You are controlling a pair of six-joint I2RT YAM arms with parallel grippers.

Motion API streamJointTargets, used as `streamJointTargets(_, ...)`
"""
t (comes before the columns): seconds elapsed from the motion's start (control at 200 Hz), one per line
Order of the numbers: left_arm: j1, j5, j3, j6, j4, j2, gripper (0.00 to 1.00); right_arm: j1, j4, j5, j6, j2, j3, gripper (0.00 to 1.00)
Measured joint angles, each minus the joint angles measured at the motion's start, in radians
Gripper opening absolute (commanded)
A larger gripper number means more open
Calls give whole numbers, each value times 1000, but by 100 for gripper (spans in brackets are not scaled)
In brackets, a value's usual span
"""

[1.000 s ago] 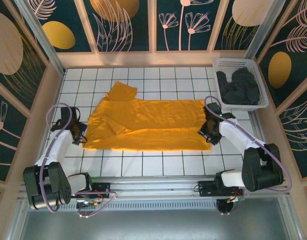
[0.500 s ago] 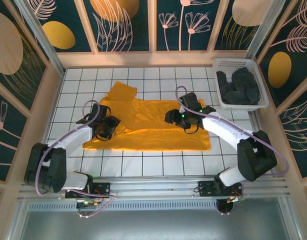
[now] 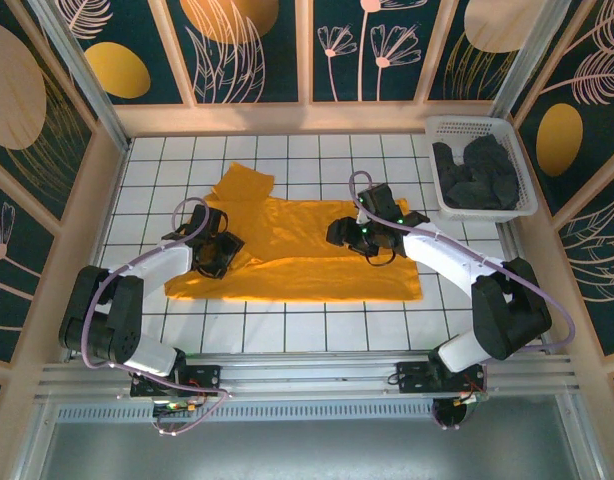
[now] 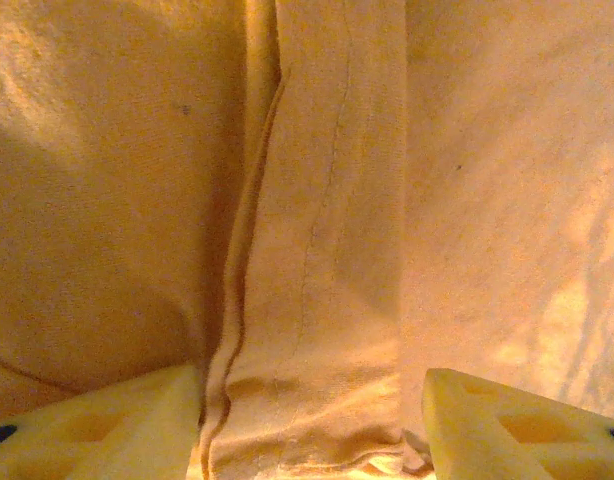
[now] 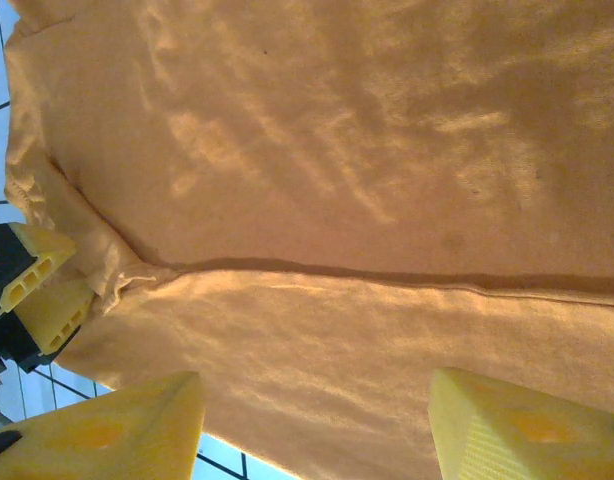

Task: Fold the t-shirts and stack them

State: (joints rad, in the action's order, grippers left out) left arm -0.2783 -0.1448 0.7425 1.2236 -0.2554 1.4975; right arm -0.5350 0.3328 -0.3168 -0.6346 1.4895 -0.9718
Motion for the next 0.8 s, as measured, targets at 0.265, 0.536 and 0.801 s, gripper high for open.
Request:
streamJointTargets(0.265, -10, -4, 36, -19, 20, 70, 51, 0, -2, 0, 0, 0, 0, 62)
streamJointTargets(0.536, -16, -9, 180, -47, 51, 128, 43, 6, -2, 1, 0, 0, -6, 61)
streamJointTargets(0.801, -35, -70, 312, -85, 74, 272, 42, 47, 0, 1, 0, 0, -6, 59)
